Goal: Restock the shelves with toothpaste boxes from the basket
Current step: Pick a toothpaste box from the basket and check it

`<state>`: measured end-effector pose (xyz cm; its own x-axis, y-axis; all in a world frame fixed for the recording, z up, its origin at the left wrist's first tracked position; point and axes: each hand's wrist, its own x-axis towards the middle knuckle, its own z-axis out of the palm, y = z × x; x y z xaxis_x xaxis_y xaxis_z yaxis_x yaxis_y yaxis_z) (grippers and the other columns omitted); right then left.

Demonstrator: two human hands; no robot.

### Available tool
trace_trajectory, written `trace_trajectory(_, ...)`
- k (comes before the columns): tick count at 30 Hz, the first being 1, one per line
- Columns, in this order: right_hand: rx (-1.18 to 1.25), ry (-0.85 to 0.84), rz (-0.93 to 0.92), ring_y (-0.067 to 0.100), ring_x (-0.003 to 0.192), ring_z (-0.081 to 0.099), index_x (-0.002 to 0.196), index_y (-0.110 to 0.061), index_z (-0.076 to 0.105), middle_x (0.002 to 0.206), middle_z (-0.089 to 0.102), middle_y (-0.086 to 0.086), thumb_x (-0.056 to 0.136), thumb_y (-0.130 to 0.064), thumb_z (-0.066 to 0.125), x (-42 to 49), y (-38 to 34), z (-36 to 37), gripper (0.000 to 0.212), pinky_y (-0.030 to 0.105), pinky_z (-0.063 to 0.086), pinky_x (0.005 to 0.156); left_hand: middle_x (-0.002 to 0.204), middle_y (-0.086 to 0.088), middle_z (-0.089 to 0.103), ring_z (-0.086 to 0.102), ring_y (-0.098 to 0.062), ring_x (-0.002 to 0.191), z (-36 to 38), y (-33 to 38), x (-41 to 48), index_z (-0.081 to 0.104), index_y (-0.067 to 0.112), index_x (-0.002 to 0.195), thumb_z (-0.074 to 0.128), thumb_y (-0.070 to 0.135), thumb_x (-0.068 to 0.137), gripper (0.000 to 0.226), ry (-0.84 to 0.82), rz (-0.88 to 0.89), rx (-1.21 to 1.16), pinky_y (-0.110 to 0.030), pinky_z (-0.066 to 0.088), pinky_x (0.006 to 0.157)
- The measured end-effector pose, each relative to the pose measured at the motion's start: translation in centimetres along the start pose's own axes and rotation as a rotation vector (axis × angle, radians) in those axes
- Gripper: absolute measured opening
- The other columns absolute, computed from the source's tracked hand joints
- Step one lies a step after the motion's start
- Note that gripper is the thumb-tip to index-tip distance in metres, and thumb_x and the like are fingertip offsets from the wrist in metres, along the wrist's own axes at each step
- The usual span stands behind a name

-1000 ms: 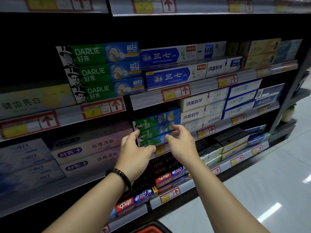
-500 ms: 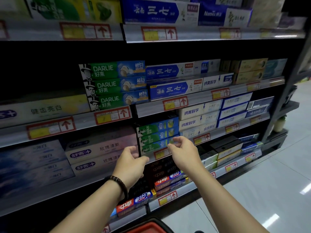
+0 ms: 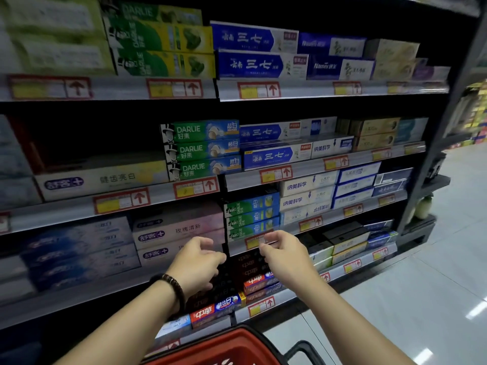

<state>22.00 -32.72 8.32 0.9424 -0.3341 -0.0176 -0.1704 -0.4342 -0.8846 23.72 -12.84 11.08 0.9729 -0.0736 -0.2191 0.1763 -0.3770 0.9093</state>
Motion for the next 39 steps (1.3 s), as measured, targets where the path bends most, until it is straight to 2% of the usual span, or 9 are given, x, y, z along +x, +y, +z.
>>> trace_trajectory(7, 0.014, -0.006, -0.014, 0.011, 0.092, 0.071, 0.116, -0.028, 0.066, 0.091, 0.074, -0.007, 0.099, -0.03, 0.067, -5.0, -1.6, -0.2, 0.017, 0.035, 0.055, 0.086, 0.114, -0.01, 0.07, 0.07, -0.026, 0.091, -2.1, -0.6, -4.5, 0.054, 0.019, 0.131, 0.067, 0.016, 0.098, 0.035, -0.028, 0.015, 0.02, -0.042, 0.06, 0.076)
trace_trajectory(12, 0.014, -0.044, -0.043, 0.011, 0.086, 0.07, 0.118, -0.028, 0.066, 0.081, 0.071, -0.008, 0.1, -0.03, 0.067, -8.6, -1.9, 0.6, 0.019, 0.032, 0.053, 0.079, 0.105, 0.003, 0.071, 0.075, -0.026, 0.094, -4.5, -2.3, -7.7, 0.058, 0.025, 0.123, 0.068, 0.02, 0.097, 0.028, -0.015, 0.059, 0.09, -0.031, 0.057, 0.064)
trace_trajectory(16, 0.024, -0.061, -0.04, 0.008, 0.085, 0.071, 0.117, -0.031, 0.065, 0.084, 0.073, -0.008, 0.1, -0.031, 0.068, -11.2, -2.0, 1.3, 0.017, 0.03, 0.053, 0.077, 0.104, 0.004, 0.074, 0.076, -0.021, 0.085, -6.4, -3.8, -9.9, 0.06, 0.027, 0.117, 0.069, 0.02, 0.096, 0.024, 0.015, 0.067, 0.105, -0.034, 0.058, 0.064)
trace_trajectory(19, 0.081, -0.087, -0.031, 0.01, 0.087, 0.074, 0.111, -0.033, 0.067, 0.088, 0.077, -0.004, 0.097, -0.032, 0.071, -12.7, -1.9, 2.1, 0.015, 0.045, 0.062, 0.086, 0.104, 0.003, 0.074, 0.076, -0.018, 0.079, -7.2, -4.8, -11.3, 0.061, 0.028, 0.116, 0.068, 0.019, 0.097, 0.022, 0.026, 0.066, 0.086, -0.034, 0.059, 0.065)
trace_trajectory(23, 0.14, -0.135, -0.044, 0.01, 0.089, 0.075, 0.111, -0.035, 0.069, 0.091, 0.077, -0.002, 0.093, -0.034, 0.075, -14.6, -1.4, 3.0, 0.019, 0.047, 0.063, 0.087, 0.106, -0.003, 0.075, 0.077, -0.02, 0.081, -7.9, -6.4, -12.6, 0.062, 0.023, 0.117, 0.066, 0.014, 0.098, 0.021, 0.049, 0.031, 0.025, -0.035, 0.055, 0.064)
trace_trajectory(28, 0.176, -0.172, -0.04, 0.013, 0.089, 0.077, 0.106, -0.033, 0.073, 0.09, 0.078, -0.002, 0.084, -0.039, 0.076, -16.2, -1.0, 4.4, 0.023, 0.05, 0.062, 0.09, 0.104, 0.001, 0.077, 0.078, -0.017, 0.081, -9.1, -8.7, -13.5, 0.063, 0.026, 0.116, 0.065, 0.016, 0.099, 0.019, 0.073, 0.005, -0.007, -0.034, 0.059, 0.065)
trace_trajectory(31, 0.22, -0.213, -0.034, 0.019, 0.085, 0.078, 0.106, -0.027, 0.075, 0.091, 0.079, 0.006, 0.088, -0.03, 0.078, -16.7, -0.9, 5.2, 0.018, 0.054, 0.063, 0.087, 0.105, -0.002, 0.078, 0.079, -0.022, 0.082, -9.7, -10.3, -13.7, 0.064, 0.023, 0.115, 0.065, 0.014, 0.099, 0.018, 0.084, -0.033, -0.058, -0.04, 0.058, 0.07)
trace_trajectory(34, 0.25, -0.261, -0.017, 0.02, 0.085, 0.079, 0.107, -0.021, 0.074, 0.095, 0.08, 0.011, 0.097, -0.018, 0.074, -17.1, -0.7, 5.6, 0.011, 0.051, 0.062, 0.082, 0.101, -0.002, 0.079, 0.079, -0.025, 0.083, -9.9, -11.6, -13.6, 0.065, 0.022, 0.115, 0.066, 0.013, 0.099, 0.019, 0.088, -0.063, -0.1, -0.042, 0.059, 0.073)
trace_trajectory(39, 0.268, -0.31, 0.024, 0.02, 0.084, 0.079, 0.107, -0.016, 0.075, 0.094, 0.081, 0.008, 0.101, -0.014, 0.068, -17.8, -0.9, 6.2, 0.009, 0.033, 0.06, 0.072, 0.106, -0.007, 0.079, 0.076, -0.026, 0.079, -9.8, -13.2, -14.0, 0.064, 0.019, 0.116, 0.064, 0.008, 0.1, 0.019, 0.079, -0.102, -0.174, -0.036, 0.053, 0.065)
